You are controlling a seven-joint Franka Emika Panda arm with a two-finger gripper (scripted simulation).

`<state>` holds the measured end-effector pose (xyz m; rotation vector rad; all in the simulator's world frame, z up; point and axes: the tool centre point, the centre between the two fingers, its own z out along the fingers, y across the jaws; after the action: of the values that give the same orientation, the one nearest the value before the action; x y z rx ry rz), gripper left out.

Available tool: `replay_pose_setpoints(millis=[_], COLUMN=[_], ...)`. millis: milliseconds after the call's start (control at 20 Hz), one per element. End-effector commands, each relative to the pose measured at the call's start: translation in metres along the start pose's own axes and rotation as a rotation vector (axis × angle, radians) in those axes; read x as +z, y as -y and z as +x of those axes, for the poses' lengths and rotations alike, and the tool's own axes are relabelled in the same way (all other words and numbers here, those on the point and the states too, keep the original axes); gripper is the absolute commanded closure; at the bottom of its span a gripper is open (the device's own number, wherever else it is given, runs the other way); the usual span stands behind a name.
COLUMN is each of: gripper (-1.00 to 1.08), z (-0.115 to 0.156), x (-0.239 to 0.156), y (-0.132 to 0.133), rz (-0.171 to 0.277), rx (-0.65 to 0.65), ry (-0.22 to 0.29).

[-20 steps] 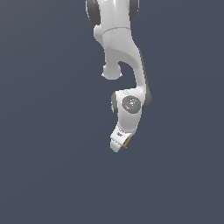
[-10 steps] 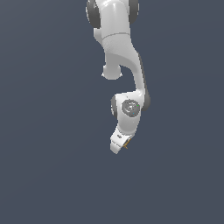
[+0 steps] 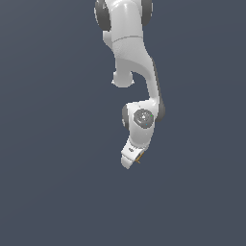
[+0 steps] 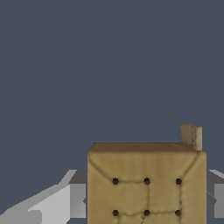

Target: Pick up the object and move it to a goal position.

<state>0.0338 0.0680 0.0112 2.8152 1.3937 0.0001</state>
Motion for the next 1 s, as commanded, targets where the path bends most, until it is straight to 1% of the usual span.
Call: replay_pose_setpoints(millis=[0,450,950], gripper=[1.08,1.08,1.08], z=[-0.001,-0.017,-0.054], x=[0.0,-0.001,-0.003], y=[0.001,0.019,0.059], rz=[0.0,0.0,0.0], rx=[0.0,0.0,0.0], ry=[0.0,0.0,0.0])
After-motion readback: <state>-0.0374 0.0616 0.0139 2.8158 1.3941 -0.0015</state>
